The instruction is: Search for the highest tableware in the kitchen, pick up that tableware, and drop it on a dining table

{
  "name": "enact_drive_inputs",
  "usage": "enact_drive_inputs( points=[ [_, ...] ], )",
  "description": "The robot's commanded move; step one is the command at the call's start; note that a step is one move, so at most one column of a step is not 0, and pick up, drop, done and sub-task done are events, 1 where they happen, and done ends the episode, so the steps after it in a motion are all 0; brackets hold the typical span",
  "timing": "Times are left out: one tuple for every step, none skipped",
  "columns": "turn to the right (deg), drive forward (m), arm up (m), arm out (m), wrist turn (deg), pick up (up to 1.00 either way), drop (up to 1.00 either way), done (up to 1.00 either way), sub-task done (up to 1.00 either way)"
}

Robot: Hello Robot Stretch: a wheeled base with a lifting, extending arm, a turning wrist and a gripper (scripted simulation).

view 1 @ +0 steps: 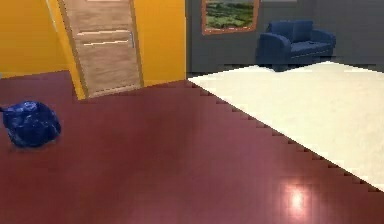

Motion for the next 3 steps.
enact_drive_inputs(
  points=[
    [0.0,0.3,0.0,0.0,0.0,0.0,0.0,0.0,0.0],
    [24.0,0.0,0.0,0.0,0.0,0.0,0.0,0.0,0.0],
    [0.0,0.6,0.0,0.0,0.0,0.0,0.0,0.0,0.0]
  ],
)
